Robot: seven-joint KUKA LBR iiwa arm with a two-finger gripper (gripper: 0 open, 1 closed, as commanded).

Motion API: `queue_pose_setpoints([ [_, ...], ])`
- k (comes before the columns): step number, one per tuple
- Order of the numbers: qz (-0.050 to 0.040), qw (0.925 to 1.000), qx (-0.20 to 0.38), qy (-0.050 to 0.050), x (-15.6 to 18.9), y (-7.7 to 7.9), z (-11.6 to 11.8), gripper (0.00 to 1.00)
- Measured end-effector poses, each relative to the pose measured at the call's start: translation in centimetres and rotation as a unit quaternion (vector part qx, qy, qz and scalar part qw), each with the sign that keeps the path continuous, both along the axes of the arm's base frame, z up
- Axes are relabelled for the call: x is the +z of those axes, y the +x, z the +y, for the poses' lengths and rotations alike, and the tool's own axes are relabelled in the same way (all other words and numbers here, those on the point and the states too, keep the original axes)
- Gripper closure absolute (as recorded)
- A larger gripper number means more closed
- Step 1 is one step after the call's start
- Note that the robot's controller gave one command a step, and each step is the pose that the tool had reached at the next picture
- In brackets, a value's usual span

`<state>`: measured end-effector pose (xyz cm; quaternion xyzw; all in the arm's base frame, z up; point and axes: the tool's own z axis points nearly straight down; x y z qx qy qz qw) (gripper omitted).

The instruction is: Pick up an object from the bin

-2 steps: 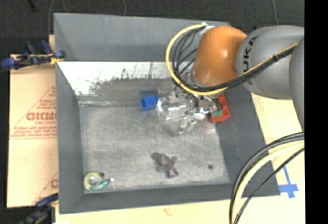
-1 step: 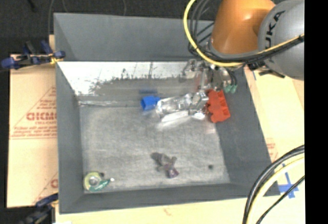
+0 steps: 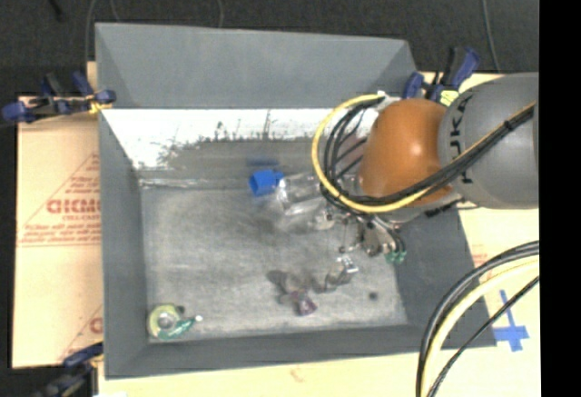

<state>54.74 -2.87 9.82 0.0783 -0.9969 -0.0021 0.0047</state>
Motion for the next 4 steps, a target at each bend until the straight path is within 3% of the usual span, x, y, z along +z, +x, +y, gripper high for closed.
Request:
queue_pose_setpoints([
  [1,-0.0147,0.9997,-0.017,-0.003,-2.1,-4.8,4.6,0.0],
  [2,-0.0135,0.9998,-0.015,-0.004,-2.1,-5.5,8.7,0.0],
  [3,-0.0152,0.9956,-0.092,-0.001,-2.1,-6.6,13.4,0.0],
  [4,-0.0148,0.9967,-0.08,-0.002,-2.1,-6.4,14.8,0.0],
])
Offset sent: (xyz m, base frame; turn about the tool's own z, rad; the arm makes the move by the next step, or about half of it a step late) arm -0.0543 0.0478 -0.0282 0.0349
